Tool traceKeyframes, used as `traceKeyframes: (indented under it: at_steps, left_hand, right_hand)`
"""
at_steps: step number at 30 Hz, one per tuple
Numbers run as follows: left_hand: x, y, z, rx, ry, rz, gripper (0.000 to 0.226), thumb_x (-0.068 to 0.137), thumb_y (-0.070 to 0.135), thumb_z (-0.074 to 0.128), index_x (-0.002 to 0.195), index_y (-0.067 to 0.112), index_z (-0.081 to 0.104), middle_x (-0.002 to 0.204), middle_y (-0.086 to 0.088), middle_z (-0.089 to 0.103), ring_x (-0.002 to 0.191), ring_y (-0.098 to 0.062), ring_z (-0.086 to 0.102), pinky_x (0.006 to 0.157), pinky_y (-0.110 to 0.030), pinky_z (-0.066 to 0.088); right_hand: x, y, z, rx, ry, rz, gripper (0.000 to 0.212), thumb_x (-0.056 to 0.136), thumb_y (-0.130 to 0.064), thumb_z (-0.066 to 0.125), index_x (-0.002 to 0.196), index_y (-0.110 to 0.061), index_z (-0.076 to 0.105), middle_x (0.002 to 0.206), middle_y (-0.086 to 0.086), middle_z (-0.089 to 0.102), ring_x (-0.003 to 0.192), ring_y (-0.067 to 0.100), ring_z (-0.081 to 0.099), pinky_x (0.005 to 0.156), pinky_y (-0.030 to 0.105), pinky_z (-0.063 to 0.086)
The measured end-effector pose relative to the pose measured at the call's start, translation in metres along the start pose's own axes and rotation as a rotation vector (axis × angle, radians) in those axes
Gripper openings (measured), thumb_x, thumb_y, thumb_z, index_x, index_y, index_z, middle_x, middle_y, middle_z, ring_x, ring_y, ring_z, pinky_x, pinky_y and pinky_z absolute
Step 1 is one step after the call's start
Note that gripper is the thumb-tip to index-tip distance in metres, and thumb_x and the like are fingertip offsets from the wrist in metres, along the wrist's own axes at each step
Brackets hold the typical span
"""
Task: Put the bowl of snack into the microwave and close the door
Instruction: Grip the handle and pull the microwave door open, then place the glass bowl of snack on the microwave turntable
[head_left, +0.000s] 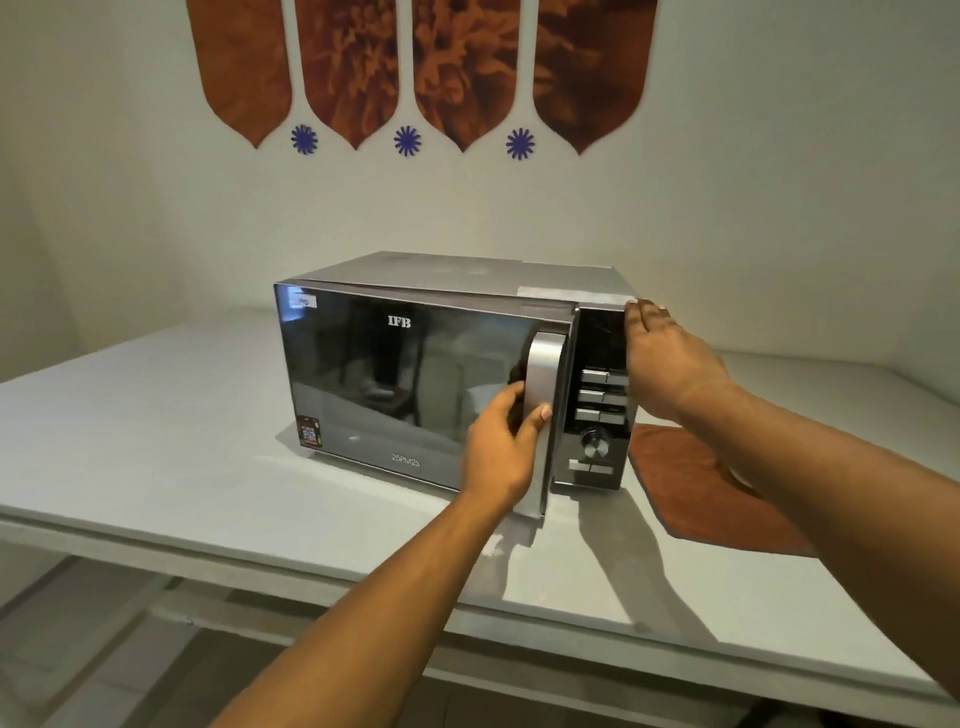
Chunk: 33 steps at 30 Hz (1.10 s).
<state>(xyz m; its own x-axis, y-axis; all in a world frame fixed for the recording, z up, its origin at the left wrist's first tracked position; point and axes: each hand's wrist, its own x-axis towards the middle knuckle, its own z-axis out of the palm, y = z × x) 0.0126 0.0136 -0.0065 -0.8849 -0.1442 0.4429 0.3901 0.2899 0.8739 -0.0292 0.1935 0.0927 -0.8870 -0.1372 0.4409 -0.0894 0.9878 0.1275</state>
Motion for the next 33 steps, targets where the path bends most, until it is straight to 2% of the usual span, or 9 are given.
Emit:
traceKeyframes:
  at_steps: [3,8,14,18,21,25,27,29,33]
  left_hand:
    - [-0.044,0.006,-0.029,-0.111,0.027,0.004,0.054,0.089,0.049,0.057,0.138,0.029,0.047,0.120,0.028,0.056,0.107,0.016,0.052,0.089,-0.009,0.044]
    - [-0.118,0.021,-0.073,-0.145,0.138,0.014,0.047,0.086,0.068,0.043,0.130,0.053,0.038,0.118,0.040,0.050,0.116,0.011,0.049,0.095,-0.019,0.046]
    - [-0.165,0.025,-0.146,-0.164,0.459,0.054,0.031,0.086,0.063,0.050,0.113,0.047,0.052,0.104,0.031,0.060,0.101,0.004,0.058,0.074,-0.012,0.051]
    - [-0.174,0.017,-0.197,-0.128,0.670,0.055,0.027,0.095,0.049,0.046,0.114,0.034,0.058,0.096,0.012,0.065,0.089,-0.010,0.063,0.070,-0.022,0.051]
    - [-0.176,0.013,-0.230,-0.109,0.727,0.036,0.037,0.094,0.053,0.043,0.116,0.027,0.057,0.095,-0.001,0.065,0.087,-0.020,0.062,0.073,-0.035,0.052]
    - [-0.174,0.014,-0.251,-0.055,0.730,0.028,0.038,0.095,0.056,0.037,0.107,0.026,0.057,0.072,0.006,0.056,0.060,-0.006,0.052,0.055,-0.033,0.043]
    - [-0.172,0.017,-0.252,-0.009,0.728,0.045,0.040,0.095,0.055,0.037,0.117,0.026,0.053,0.085,0.006,0.059,0.073,-0.003,0.057,0.063,-0.035,0.047]
    - [-0.171,0.022,-0.247,0.120,0.802,0.140,0.047,0.096,0.048,0.039,0.133,0.020,0.044,0.120,-0.005,0.056,0.112,-0.017,0.054,0.090,-0.044,0.047]
    - [-0.170,0.031,-0.211,0.393,0.771,0.601,0.059,0.093,0.036,0.047,0.138,0.000,0.037,0.148,-0.018,0.034,0.144,-0.038,0.023,0.114,-0.050,0.021]
  right_hand:
    - [0.003,-0.003,-0.001,-0.033,0.011,0.015,0.070,0.092,-0.008,0.041,0.154,-0.006,0.009,0.162,0.016,0.017,0.148,0.030,0.021,0.117,0.042,0.024]
    - [0.005,-0.002,-0.004,0.003,-0.009,0.038,0.070,0.090,-0.011,0.043,0.153,-0.007,0.013,0.161,0.015,0.020,0.146,0.032,0.026,0.116,0.047,0.029]
    - [0.005,-0.002,0.004,-0.029,0.042,0.074,0.062,0.096,-0.020,0.042,0.151,-0.011,0.018,0.156,0.018,0.030,0.138,0.040,0.035,0.112,0.051,0.033]
    - [0.018,-0.001,0.009,-0.041,0.044,0.123,0.059,0.095,-0.023,0.042,0.148,-0.010,0.021,0.153,0.019,0.033,0.137,0.040,0.034,0.111,0.053,0.032]
    - [0.024,0.004,0.019,-0.082,0.049,0.152,0.064,0.088,-0.020,0.054,0.143,-0.004,0.026,0.146,0.024,0.036,0.131,0.046,0.036,0.105,0.062,0.035]
    - [0.032,0.018,0.023,-0.091,-0.007,0.209,0.072,0.074,-0.023,0.067,0.136,-0.009,0.033,0.132,0.024,0.047,0.117,0.048,0.048,0.093,0.063,0.044]
    - [0.026,0.015,0.009,0.115,0.004,0.259,0.065,0.073,-0.030,0.066,0.131,-0.013,0.043,0.125,0.023,0.056,0.107,0.047,0.057,0.090,0.058,0.050]
    - [0.007,0.003,-0.009,0.313,0.074,0.293,0.056,0.071,-0.035,0.070,0.121,-0.018,0.049,0.116,0.021,0.062,0.098,0.044,0.063,0.084,0.055,0.055]
    - [-0.046,-0.015,-0.001,0.567,0.275,0.295,0.057,0.078,-0.024,0.070,0.129,-0.019,0.045,0.129,0.020,0.058,0.114,0.042,0.057,0.096,0.051,0.049]
